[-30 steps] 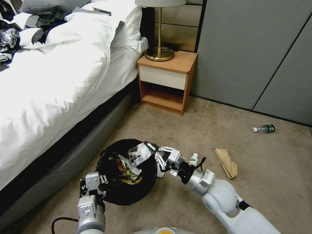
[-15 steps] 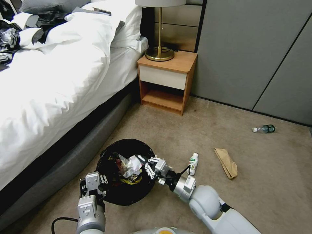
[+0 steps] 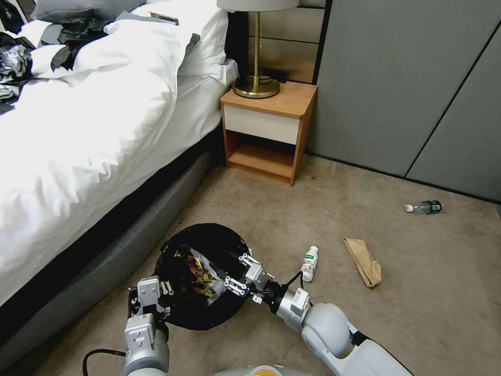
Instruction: Pick up the trash bin, then pick up the garbage from the floor and place it into the trash bin.
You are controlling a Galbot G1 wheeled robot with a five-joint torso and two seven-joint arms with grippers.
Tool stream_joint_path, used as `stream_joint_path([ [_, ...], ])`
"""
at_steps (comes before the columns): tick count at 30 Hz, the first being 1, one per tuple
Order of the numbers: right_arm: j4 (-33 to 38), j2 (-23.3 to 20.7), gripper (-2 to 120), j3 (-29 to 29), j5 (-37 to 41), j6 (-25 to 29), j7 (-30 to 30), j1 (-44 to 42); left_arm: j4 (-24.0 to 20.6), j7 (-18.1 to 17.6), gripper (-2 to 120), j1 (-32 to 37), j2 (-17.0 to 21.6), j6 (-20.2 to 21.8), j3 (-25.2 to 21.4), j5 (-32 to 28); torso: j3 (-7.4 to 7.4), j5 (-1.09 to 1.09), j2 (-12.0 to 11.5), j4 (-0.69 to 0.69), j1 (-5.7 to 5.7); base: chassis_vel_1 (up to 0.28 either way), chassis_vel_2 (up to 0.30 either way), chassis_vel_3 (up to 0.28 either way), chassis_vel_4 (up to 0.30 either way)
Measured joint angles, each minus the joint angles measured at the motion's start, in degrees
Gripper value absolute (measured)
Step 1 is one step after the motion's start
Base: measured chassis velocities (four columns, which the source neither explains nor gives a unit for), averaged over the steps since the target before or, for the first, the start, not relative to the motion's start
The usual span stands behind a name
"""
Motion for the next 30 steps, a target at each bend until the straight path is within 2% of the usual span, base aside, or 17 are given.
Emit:
stream_joint_path([
  [2, 0.3, 0.1, 70, 0.5, -0.1, 0.2, 0.0, -0.4, 0.0, 0.0, 1, 0.0, 0.0, 0.0, 0.0, 0.0, 0.00, 0.00, 0.0, 0.00, 0.00, 0.000, 0.000, 0.000, 0.000],
  [3, 0.3, 0.1, 70, 0.5, -0.1, 0.2, 0.0, -0.4, 0.0, 0.0, 1, 0.0, 0.0, 0.0, 0.0, 0.0, 0.00, 0.00, 0.0, 0.00, 0.00, 0.000, 0.000, 0.000, 0.000],
  [6, 1.3, -0.3, 84, 1.1, -0.3, 0.3, -0.1, -0.7, 0.0, 0.0, 1, 0.0, 0.0, 0.0, 0.0, 0.0, 0.00, 0.00, 0.0, 0.00, 0.00, 0.000, 0.000, 0.000, 0.000],
  [7, 1.3, -0.3, 84, 1.1, -0.3, 0.3, -0.1, -0.7, 0.0, 0.0, 1, 0.0, 0.0, 0.0, 0.0, 0.0, 0.00, 0.00, 0.0, 0.00, 0.00, 0.000, 0.000, 0.000, 0.000],
  [10, 3.5, -0.6, 97, 2.1, -0.4, 0.4, -0.2, -0.8, 0.0, 0.0, 1, 0.0, 0.0, 0.0, 0.0, 0.0, 0.00, 0.00, 0.0, 0.00, 0.00, 0.000, 0.000, 0.000, 0.000],
  [14, 6.5, -0.9, 107, 3.8, -1.2, 0.8, -0.4, -0.6, 0.0, 0.0, 1, 0.0, 0.0, 0.0, 0.0, 0.0, 0.00, 0.00, 0.0, 0.00, 0.00, 0.000, 0.000, 0.000, 0.000],
  [19, 10.9, -0.8, 112, 6.0, -1.6, 0.9, 0.8, -0.2, 0.0, 0.0, 1, 0.0, 0.0, 0.0, 0.0, 0.0, 0.00, 0.00, 0.0, 0.01, 0.00, 0.000, 0.000, 0.000, 0.000],
  [21, 16.0, -0.4, 114, 8.2, -2.1, 0.6, 4.2, -1.6, 0.0, 0.0, 1, 0.0, 0.0, 0.0, 0.0, 0.0, 0.00, 0.00, 0.0, 0.01, 0.00, 0.000, 0.000, 0.000, 0.000],
  [22, 16.0, -0.4, 114, 8.2, -2.1, 0.6, 4.2, -1.6, 0.0, 0.0, 1, 0.0, 0.0, 0.0, 0.0, 0.0, 0.00, 0.00, 0.0, 0.01, 0.00, 0.000, 0.000, 0.000, 0.000],
  [23, 19.6, -0.1, 114, 10.3, -2.8, 0.2, 6.9, -3.9, 0.0, 0.0, 1, 0.0, 0.0, 0.0, 0.0, 0.0, 0.00, 0.00, 0.0, 0.00, 0.00, 0.000, 0.000, 0.000, 0.000],
  [25, 22.3, -0.1, 114, 12.6, -2.8, 0.2, 7.7, -6.9, 0.0, 0.0, 1, 0.0, 0.0, 0.0, 0.0, 0.0, 0.00, 0.00, 0.0, -0.02, 0.00, 0.000, 0.000, 0.000, 0.000],
  [30, 22.6, -0.1, 111, 13.2, -3.7, 1.1, 6.5, -9.3, 0.0, 0.0, 1, 0.0, 0.0, 0.0, 0.0, 0.0, 0.00, 0.00, 0.0, 0.01, 0.00, 0.000, 0.000, 0.000, 0.000],
])
